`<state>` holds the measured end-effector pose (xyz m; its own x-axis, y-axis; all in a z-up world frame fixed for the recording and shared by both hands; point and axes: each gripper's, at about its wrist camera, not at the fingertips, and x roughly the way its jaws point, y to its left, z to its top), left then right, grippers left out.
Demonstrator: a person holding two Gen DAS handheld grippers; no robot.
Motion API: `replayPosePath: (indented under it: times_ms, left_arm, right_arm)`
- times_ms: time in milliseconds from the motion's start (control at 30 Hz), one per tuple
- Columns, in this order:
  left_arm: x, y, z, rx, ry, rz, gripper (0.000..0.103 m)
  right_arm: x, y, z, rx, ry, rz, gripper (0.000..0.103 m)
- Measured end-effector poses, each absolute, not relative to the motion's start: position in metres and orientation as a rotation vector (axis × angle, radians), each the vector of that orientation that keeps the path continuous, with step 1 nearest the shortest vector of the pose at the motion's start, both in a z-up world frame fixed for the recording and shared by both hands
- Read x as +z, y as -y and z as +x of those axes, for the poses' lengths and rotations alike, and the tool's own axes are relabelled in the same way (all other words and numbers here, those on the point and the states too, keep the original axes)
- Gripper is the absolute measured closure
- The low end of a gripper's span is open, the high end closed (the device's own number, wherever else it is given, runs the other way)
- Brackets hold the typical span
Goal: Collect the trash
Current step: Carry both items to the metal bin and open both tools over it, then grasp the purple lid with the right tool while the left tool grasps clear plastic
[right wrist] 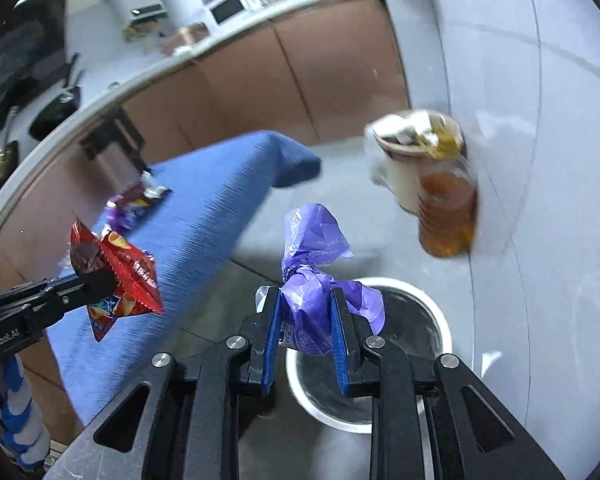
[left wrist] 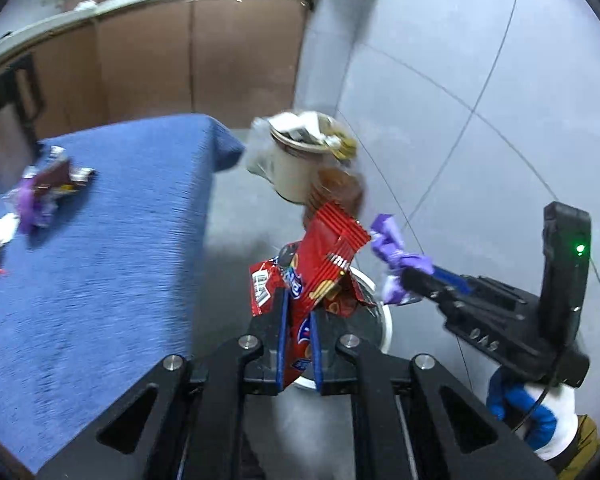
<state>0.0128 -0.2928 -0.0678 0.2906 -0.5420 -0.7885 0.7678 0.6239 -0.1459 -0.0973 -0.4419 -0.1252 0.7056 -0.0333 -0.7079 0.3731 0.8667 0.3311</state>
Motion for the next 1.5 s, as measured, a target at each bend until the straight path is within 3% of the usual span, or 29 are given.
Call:
replayPosePath:
  times_ms: [200, 333, 600, 867, 1200, 1333, 1500]
  left_arm:
    - [-0.094, 0.33, 0.02, -0.917, -0.971, 0.308, 0.092]
    - [-0.11, 0.342, 0.027, -0.929, -1.014, 0.298, 0.082]
    - [-0.127, 0.346, 0.041, -0.982, -1.079, 0.244, 0.065]
    - [-0.089, 0.313, 0.037, -0.969, -0.945, 0.175, 0.063]
    - [-0.054, 0.218, 0.051, -0.851, -0.857, 0.128, 0.063]
    - [-0.041, 0.154, 0.068, -0.776, -0.827, 0.06, 0.053]
    - [-0.038, 0.063, 0.1, -0.656, -0.801, -0.016, 0.047]
  right_arm:
    - [-0.17, 0.462, -0.08, -0.289, -0.853, 0.489, 0.077]
    - [-0.201, 0.477, -0.07, -0.31, -0.91, 0.515, 0.074]
    - [-0.222, 0.488, -0.07, -0.357, -0.964, 0.53, 0.058]
    - [-0.19, 0.488, -0.071, -0.365, -0.92, 0.515, 0.057]
    - [-0.104, 0.427, -0.038, -0.219, -0.764, 0.416, 0.057]
    - [-0.072, 0.385, -0.02, -0.131, -0.713, 0.375, 0.057]
    - [-0.044, 0.324, 0.015, -0.029, -0.691, 0.322, 0.057]
